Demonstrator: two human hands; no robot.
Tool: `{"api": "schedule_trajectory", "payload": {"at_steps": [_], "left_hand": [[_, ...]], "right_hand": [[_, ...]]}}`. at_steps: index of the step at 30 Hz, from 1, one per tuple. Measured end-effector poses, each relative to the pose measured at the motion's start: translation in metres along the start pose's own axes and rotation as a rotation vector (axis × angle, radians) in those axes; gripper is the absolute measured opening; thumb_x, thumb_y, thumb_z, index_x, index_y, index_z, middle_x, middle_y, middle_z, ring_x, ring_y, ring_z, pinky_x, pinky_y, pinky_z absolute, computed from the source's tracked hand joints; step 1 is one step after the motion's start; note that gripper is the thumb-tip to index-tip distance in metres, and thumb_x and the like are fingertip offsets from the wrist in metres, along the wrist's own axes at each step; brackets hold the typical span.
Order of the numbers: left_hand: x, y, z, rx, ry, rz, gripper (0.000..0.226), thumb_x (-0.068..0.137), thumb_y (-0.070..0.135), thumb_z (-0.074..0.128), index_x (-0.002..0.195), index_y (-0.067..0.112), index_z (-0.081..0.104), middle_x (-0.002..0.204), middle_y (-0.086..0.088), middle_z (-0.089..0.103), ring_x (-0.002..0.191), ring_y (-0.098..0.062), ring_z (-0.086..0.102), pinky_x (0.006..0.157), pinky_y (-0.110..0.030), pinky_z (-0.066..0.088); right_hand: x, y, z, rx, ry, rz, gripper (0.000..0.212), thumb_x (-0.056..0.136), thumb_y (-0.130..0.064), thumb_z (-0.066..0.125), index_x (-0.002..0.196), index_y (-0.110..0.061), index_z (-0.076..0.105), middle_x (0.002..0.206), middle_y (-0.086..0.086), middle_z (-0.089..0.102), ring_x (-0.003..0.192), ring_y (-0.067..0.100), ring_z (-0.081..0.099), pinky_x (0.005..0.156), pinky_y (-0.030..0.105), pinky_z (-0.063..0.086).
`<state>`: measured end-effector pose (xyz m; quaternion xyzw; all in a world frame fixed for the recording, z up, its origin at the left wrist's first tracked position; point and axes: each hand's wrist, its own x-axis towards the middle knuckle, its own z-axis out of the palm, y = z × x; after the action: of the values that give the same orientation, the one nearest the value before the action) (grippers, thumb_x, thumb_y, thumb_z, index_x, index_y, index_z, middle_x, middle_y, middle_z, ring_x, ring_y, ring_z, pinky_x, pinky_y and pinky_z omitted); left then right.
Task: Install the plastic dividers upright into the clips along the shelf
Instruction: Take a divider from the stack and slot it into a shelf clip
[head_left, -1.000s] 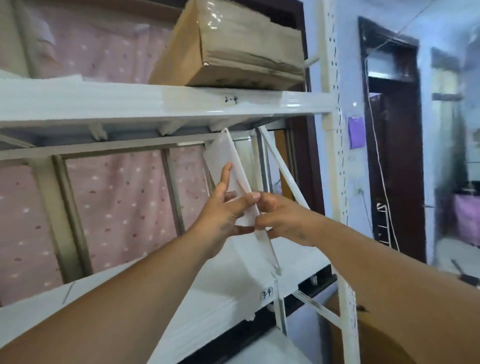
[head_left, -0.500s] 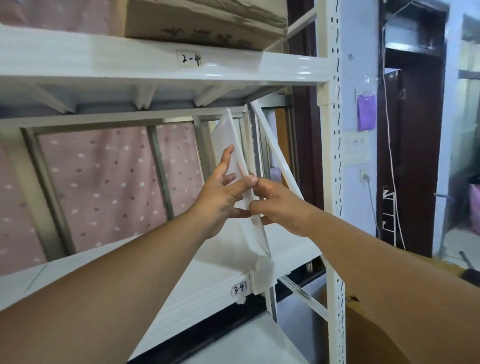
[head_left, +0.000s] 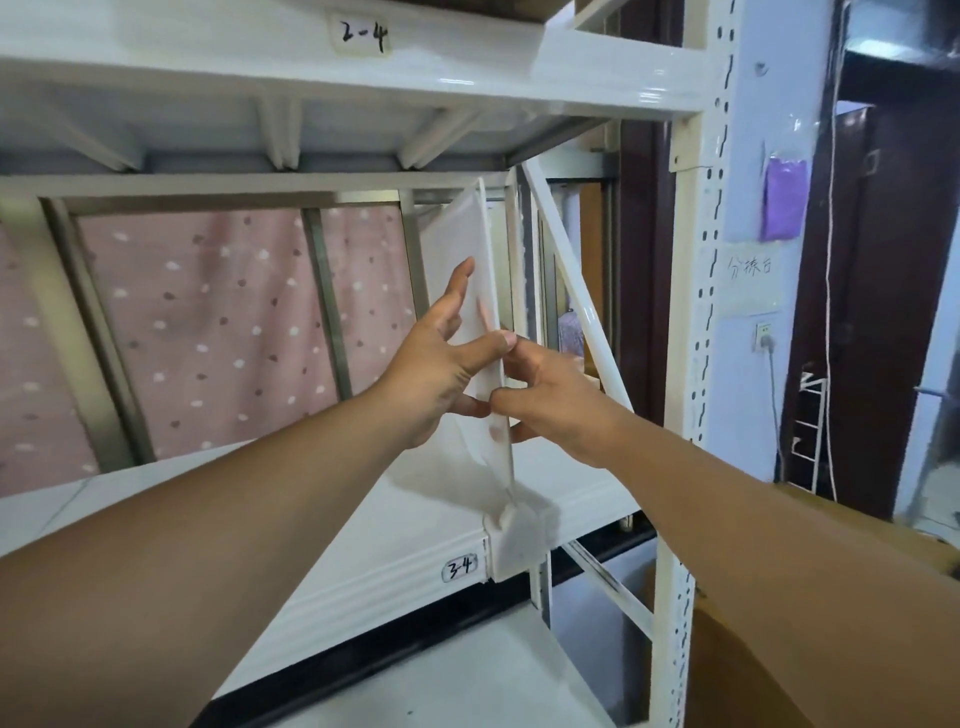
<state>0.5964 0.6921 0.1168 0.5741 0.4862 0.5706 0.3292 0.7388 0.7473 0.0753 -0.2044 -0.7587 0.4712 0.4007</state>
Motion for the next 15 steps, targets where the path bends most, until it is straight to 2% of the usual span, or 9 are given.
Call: {"api": "schedule_trajectory", "payload": {"at_steps": [2,4,8,12,15], "left_hand": [[-0.001,0.001,0.002,0.007,0.019,0.006,0.094,0.093,0.020,0.080,0.152,0.069,0.027,0.176,-0.007,0.023,0.152,-0.036,0.040,0.078,-0.058,0.067],[-0.002,0.001,0.004,0.021,0.025,0.006,0.094,0.094,0.020,0.079,0.154,0.068,0.025,0.175,-0.009,0.025,0.155,-0.036,0.037,0.084,-0.063,0.064],[-0.001,-0.002,0.006,0.077,0.034,0.031,0.092,0.097,0.019,0.075,0.157,0.066,0.022,0.162,-0.025,0.043,0.150,-0.036,0.045,0.091,-0.071,0.060],[-0.002,-0.008,0.007,0.142,0.093,0.089,0.089,0.099,0.018,0.072,0.158,0.062,0.023,0.150,-0.030,0.055,0.145,-0.035,0.052,0.095,-0.070,0.058],[-0.003,-0.013,0.004,0.181,0.124,0.130,0.088,0.098,0.022,0.073,0.159,0.060,0.023,0.144,-0.025,0.063,0.141,-0.032,0.057,0.101,-0.063,0.058]], "right_hand": [[0.001,0.001,-0.002,-0.001,-0.012,0.009,0.056,0.088,-0.004,0.064,0.126,-0.045,0.059,0.133,0.002,0.063,0.122,0.025,0.063,0.080,0.051,0.065],[0.002,0.003,-0.004,-0.004,-0.017,0.013,0.058,0.087,-0.006,0.064,0.132,-0.041,0.058,0.132,0.000,0.064,0.121,0.024,0.064,0.079,0.050,0.065],[0.001,0.007,-0.003,0.001,-0.028,-0.006,0.063,0.084,-0.012,0.066,0.142,-0.035,0.054,0.131,-0.004,0.065,0.124,0.021,0.063,0.072,0.040,0.064],[0.001,0.010,0.001,-0.003,-0.020,-0.009,0.069,0.080,-0.022,0.072,0.145,-0.032,0.053,0.133,-0.009,0.064,0.129,0.016,0.059,0.068,0.033,0.062],[0.001,0.012,0.002,-0.029,-0.035,-0.015,0.063,0.085,-0.014,0.070,0.144,-0.031,0.053,0.133,-0.007,0.064,0.128,0.020,0.060,0.066,0.030,0.059]]}}
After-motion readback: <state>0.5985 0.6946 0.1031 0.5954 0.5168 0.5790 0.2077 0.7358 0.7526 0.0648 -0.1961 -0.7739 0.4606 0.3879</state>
